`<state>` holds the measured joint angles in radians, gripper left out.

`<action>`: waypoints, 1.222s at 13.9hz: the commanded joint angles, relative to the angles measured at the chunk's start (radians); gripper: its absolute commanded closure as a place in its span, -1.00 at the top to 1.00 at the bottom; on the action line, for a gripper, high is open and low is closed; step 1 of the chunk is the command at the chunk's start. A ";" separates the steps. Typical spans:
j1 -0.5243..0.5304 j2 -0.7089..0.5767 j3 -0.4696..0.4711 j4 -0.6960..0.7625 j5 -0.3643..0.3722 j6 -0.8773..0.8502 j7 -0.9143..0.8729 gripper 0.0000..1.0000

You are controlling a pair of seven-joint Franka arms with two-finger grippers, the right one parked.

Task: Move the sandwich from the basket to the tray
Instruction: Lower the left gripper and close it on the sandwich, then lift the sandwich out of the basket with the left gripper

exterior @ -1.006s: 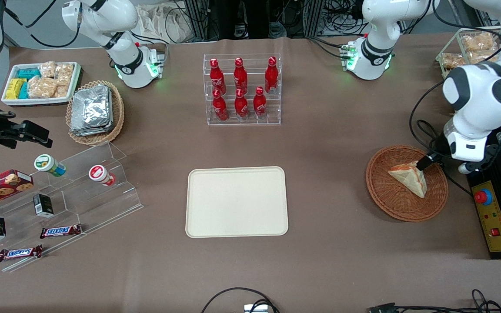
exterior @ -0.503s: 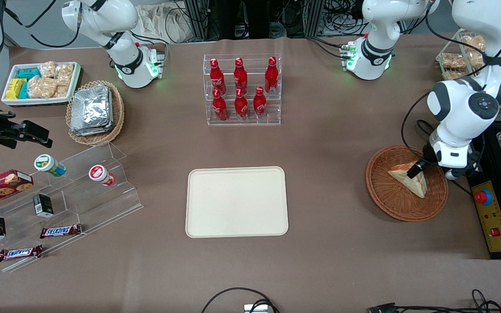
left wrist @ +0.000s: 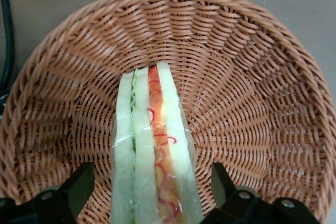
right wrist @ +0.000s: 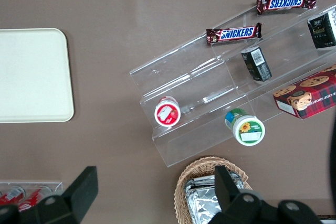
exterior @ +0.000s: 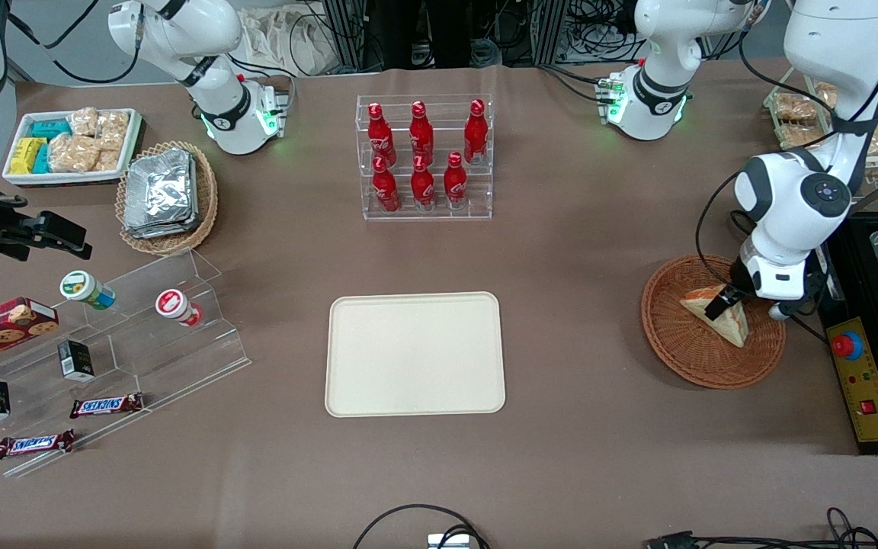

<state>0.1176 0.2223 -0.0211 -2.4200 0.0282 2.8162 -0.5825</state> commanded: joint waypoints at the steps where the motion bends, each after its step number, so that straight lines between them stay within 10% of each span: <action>1: 0.000 -0.003 -0.003 -0.016 0.009 0.032 -0.023 0.47; 5: 0.000 0.000 -0.003 -0.036 0.010 0.069 -0.019 -0.76; 17: -0.036 -0.159 -0.037 0.025 0.010 -0.177 0.225 -0.81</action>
<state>0.0845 0.1148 -0.0408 -2.4162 0.0301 2.7246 -0.4077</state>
